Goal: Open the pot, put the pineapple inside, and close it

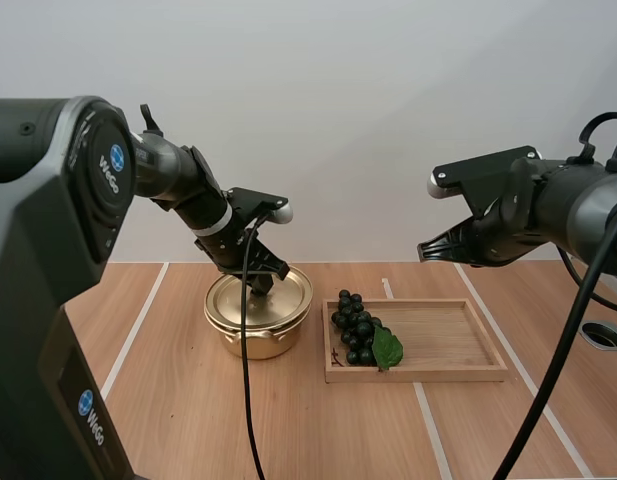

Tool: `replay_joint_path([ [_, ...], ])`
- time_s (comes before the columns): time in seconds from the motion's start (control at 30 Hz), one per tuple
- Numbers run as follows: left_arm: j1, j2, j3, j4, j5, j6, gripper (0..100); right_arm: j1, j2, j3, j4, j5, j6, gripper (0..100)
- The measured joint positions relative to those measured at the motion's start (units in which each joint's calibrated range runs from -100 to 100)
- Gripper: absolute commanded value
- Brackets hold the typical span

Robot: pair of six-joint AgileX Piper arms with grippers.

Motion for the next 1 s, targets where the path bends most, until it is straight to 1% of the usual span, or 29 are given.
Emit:
replay_joint_path([
  [0.57,-0.07,0.55,0.00,2.55,0.31,-0.40,0,0.00,0.00,0.00,0.00,0.00,0.00,0],
  [0.63,-0.07,0.55,0.00,2.62,0.31,-0.40,4,0.00,0.00,0.00,0.00,0.00,0.00,0],
  [0.7,-0.07,0.55,0.00,2.67,0.31,-0.40,15,0.00,0.00,0.00,0.00,0.00,0.00,0],
  [0.73,-0.07,0.55,0.00,2.67,0.31,-0.40,23,0.00,0.00,0.00,0.00,0.00,0.00,0],
  [0.77,-0.07,0.55,0.00,2.67,0.31,-0.40,30,0.00,0.00,0.00,0.00,0.00,0.00,0],
  [0.93,-0.07,0.80,0.00,3.14,-0.11,-0.73,78,0.00,0.00,0.00,0.00,0.00,0.00,0],
  [1.0,-0.07,0.78,0.00,3.64,-1.30,-0.73,88,0.00,0.00,0.00,0.00,0.00,0.00,0],
])
